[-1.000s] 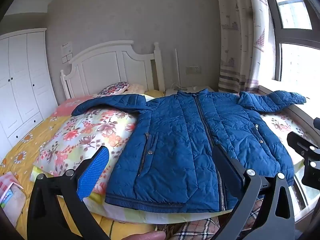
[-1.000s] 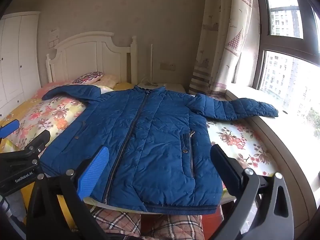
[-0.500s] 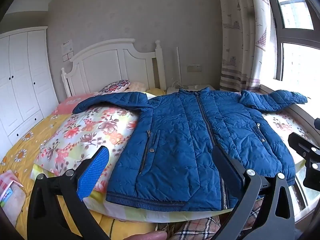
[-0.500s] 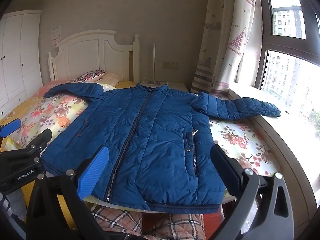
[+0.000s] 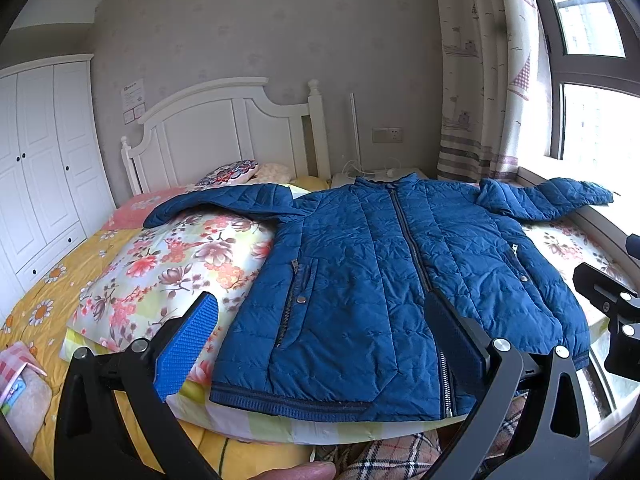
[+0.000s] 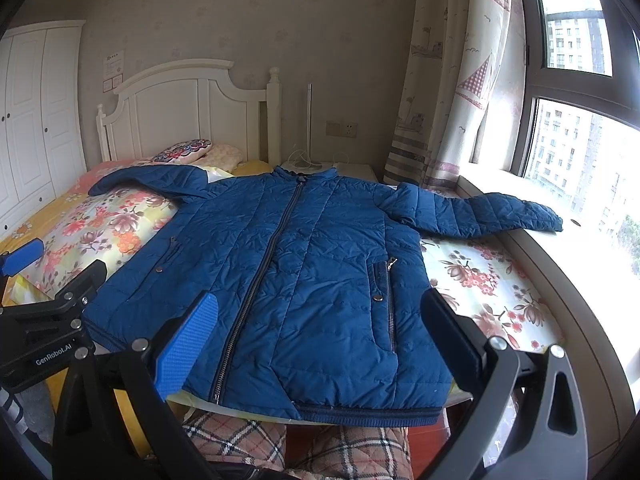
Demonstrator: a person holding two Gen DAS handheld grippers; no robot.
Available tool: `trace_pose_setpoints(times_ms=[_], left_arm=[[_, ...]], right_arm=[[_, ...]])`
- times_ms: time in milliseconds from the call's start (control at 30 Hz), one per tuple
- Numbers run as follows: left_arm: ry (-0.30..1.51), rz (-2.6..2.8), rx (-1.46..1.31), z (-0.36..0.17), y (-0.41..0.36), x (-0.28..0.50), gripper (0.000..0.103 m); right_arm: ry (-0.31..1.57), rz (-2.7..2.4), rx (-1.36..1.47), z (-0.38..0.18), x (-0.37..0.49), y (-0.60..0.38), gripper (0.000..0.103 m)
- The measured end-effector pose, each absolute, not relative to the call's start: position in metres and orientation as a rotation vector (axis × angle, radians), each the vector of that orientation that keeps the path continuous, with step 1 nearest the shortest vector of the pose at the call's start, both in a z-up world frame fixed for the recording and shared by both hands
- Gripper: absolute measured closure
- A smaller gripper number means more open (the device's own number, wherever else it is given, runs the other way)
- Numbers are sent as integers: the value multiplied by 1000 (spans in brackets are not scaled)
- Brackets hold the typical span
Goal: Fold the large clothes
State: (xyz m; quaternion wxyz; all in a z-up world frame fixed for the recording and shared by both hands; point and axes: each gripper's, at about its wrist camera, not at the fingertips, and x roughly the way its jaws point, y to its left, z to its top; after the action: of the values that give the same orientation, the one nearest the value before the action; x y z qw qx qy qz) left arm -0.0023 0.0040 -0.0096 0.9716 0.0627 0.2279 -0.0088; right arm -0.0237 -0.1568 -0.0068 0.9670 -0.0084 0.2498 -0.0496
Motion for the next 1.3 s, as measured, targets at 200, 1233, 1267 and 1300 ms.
trace_pose_setpoints(times_ms=[200, 1233, 1267, 1300], left_arm=[[465, -15, 127, -8, 0, 0, 4], [464, -14, 127, -8, 0, -2, 4], [464, -14, 127, -8, 0, -3, 4], [464, -15, 127, -8, 0, -3, 4]], right_arm=[[505, -102, -15, -7, -22, -159, 2], [511, -94, -16, -10, -22, -154, 2], [510, -94, -15, -10, -22, -153, 2], [511, -94, -17, -10, -22, -154, 2]])
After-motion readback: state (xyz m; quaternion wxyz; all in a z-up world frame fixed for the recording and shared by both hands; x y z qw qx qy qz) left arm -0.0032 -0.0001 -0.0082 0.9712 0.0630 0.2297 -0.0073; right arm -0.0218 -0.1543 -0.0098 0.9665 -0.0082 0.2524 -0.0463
